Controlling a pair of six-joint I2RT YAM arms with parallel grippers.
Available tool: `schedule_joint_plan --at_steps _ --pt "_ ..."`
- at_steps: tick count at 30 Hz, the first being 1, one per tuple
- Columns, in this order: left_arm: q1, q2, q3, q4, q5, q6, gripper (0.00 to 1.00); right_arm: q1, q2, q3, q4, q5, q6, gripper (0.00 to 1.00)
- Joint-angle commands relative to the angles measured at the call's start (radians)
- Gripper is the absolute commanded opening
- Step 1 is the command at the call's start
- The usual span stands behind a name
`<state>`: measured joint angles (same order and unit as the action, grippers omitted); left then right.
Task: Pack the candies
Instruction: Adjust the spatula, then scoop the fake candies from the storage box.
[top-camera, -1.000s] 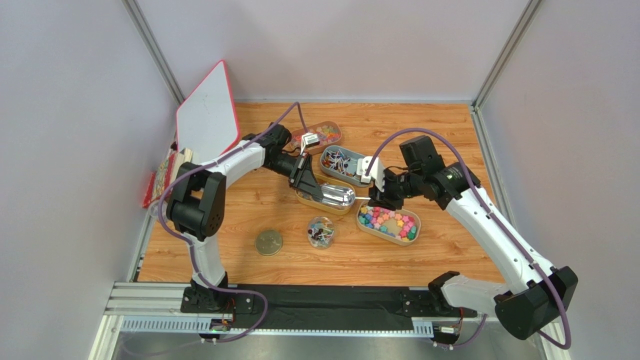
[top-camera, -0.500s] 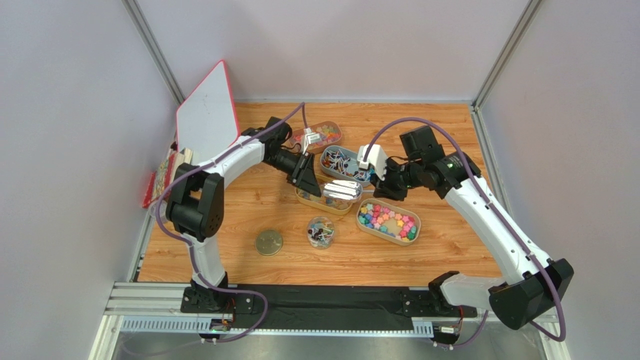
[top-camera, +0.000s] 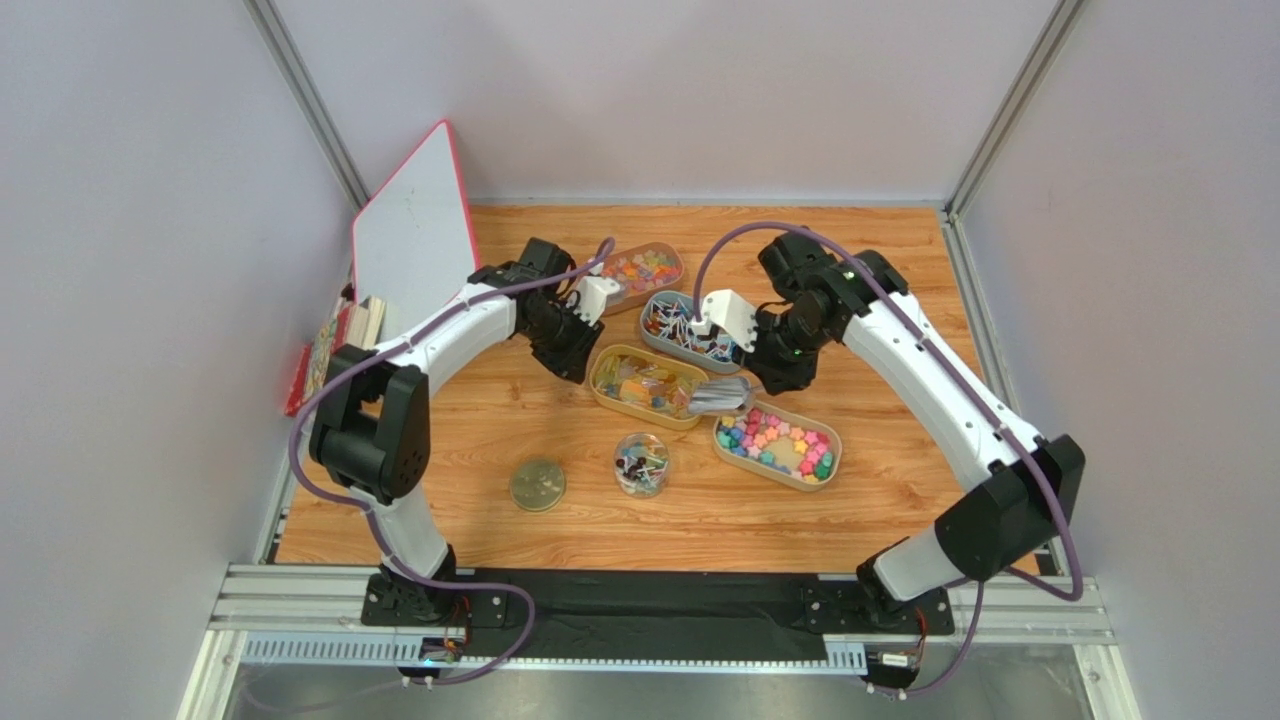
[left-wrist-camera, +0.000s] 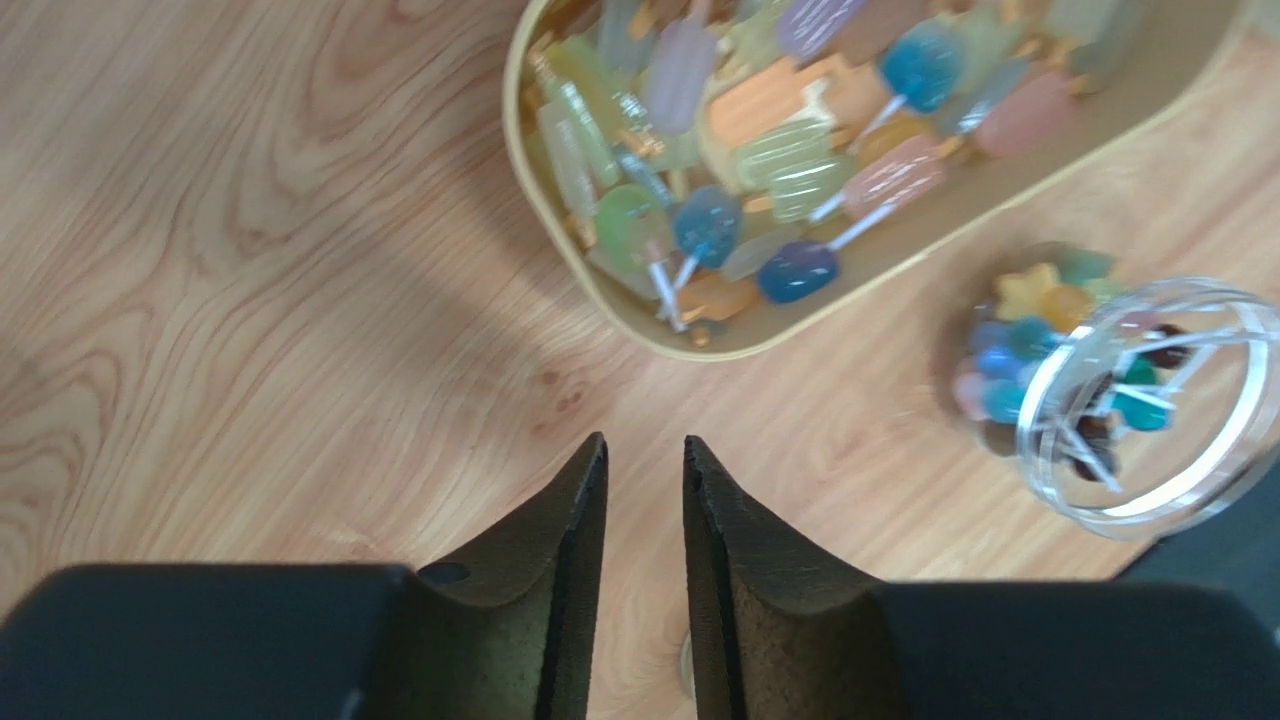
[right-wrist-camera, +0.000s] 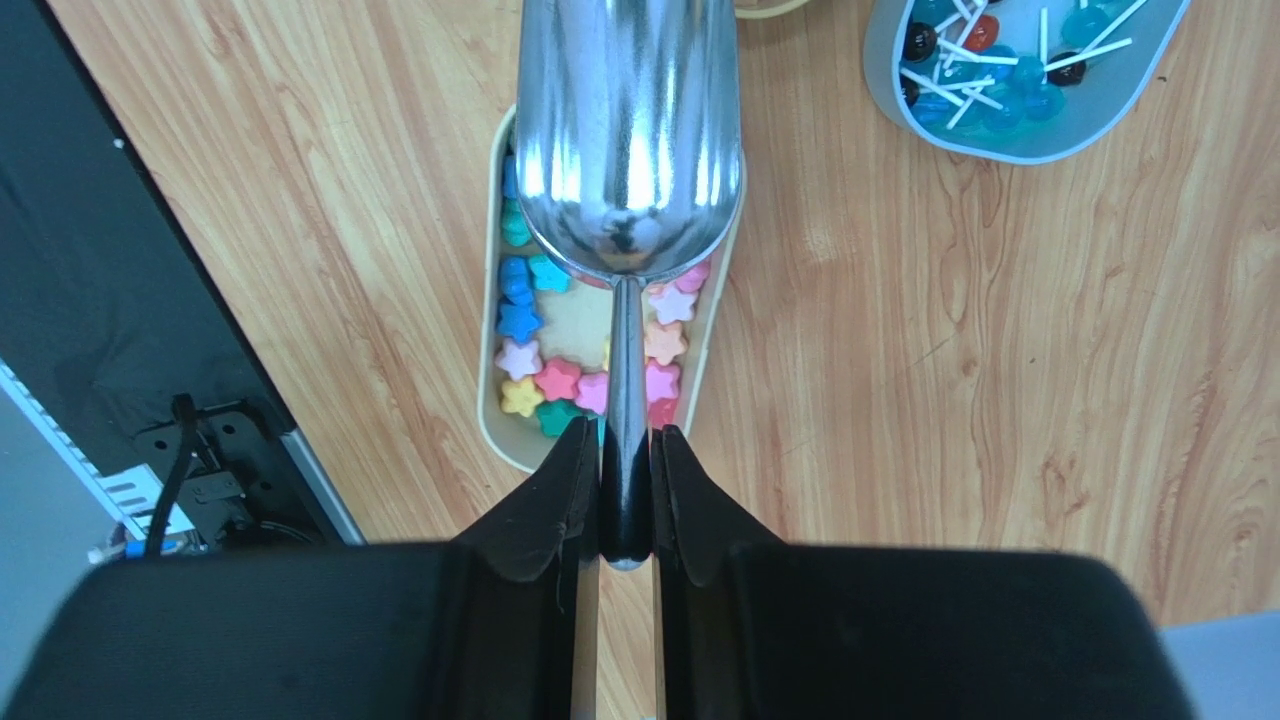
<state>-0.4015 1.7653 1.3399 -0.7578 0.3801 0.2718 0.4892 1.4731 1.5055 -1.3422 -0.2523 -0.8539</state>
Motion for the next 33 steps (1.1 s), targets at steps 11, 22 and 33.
schedule_joint_plan --at_steps 11,22,33 --pt "-0.013 0.118 0.024 0.075 -0.121 0.02 0.23 0.072 0.22 0.225 -0.104 0.2 0.038 0.0" --pt "-0.016 0.174 0.085 0.067 -0.012 -0.023 0.24 0.109 0.411 0.433 -0.314 0.294 -0.026 0.0" --pt "-0.028 0.134 -0.001 0.086 0.143 -0.049 0.25 0.109 0.284 0.289 -0.327 0.3 -0.108 0.0"
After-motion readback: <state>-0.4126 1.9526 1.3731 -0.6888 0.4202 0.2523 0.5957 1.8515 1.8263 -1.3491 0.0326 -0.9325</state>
